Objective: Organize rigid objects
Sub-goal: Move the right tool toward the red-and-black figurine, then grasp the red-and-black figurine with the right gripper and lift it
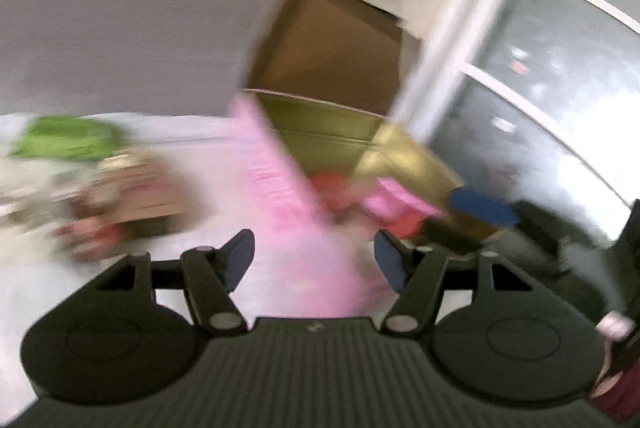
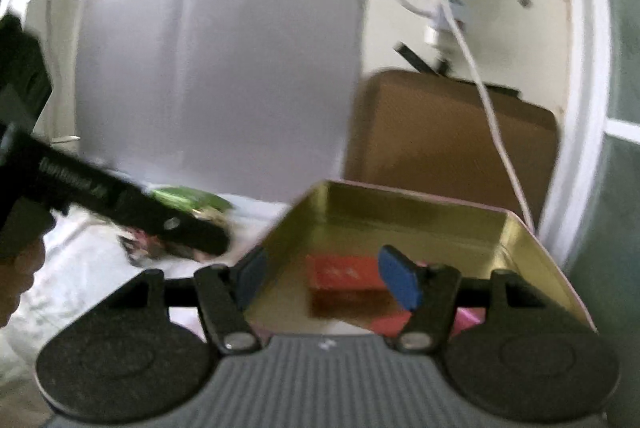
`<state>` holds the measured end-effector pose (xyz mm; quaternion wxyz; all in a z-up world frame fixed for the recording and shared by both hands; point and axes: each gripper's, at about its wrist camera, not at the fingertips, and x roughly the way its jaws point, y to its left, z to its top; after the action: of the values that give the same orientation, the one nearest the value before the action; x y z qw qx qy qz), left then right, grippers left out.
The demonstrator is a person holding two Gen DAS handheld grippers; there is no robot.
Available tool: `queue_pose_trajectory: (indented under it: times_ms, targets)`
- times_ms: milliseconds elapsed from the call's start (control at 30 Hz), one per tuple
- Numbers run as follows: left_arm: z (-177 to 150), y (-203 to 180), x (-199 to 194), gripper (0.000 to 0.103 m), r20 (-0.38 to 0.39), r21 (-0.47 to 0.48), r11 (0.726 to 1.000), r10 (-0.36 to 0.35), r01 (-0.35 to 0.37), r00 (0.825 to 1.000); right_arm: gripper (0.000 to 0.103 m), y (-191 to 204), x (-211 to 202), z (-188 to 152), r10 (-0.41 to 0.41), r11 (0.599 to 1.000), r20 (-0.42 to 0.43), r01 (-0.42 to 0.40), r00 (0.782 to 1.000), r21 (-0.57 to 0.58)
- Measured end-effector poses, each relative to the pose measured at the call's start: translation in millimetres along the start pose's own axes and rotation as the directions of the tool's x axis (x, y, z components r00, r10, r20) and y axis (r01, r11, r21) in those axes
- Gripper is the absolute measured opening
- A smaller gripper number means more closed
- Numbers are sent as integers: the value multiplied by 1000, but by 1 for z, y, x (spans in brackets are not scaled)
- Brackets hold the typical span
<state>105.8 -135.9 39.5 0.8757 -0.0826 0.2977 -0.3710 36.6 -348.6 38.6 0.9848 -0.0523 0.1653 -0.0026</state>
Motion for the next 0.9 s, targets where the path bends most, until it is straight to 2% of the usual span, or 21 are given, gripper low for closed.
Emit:
queue_pose_trajectory:
  times_ms: [67,167,300,400,567,667,700,733,767,900]
  targets:
    - [-11,31,-17,68,0,-14,993,115,-115,993,61,18,4,5,53,999,2,-53,999,-2]
    - [-27,76,-36,68,-12,-58,960,274,-274,962,58,53,26,11,139,990,-30,-139,990,-19]
    - [-45,114,-52,68,-15,-106,927,361,-360,933,53,100,72,12,239,971,-100,-240,966,1]
    - [-51,124,-58,68,28,-107,931,353,-348,935,53,130,111,12,263,964,-151,-266,953,-2]
    - [-51,124,-57,68,63,-110,945,316,-308,947,56,163,160,7,223,969,-241,-241,945,-49]
    - [-51,124,-62,68,74,-125,951,294,-284,953,62,168,181,-2,196,974,-283,-221,939,-59]
    - [-51,125,-62,68,74,-132,951,289,-278,954,57,169,185,-3,190,974,-304,-217,934,-59]
    - [-52,126,-64,68,73,-139,952,285,-273,956,43,165,185,-2,209,973,-305,-230,929,-34]
    - [-53,127,-64,68,72,-146,952,282,-270,957,44,163,185,-3,227,970,-311,-244,923,-14]
    - [-53,127,-65,68,70,-155,953,272,-259,960,43,169,172,-6,236,964,-314,-263,920,-47]
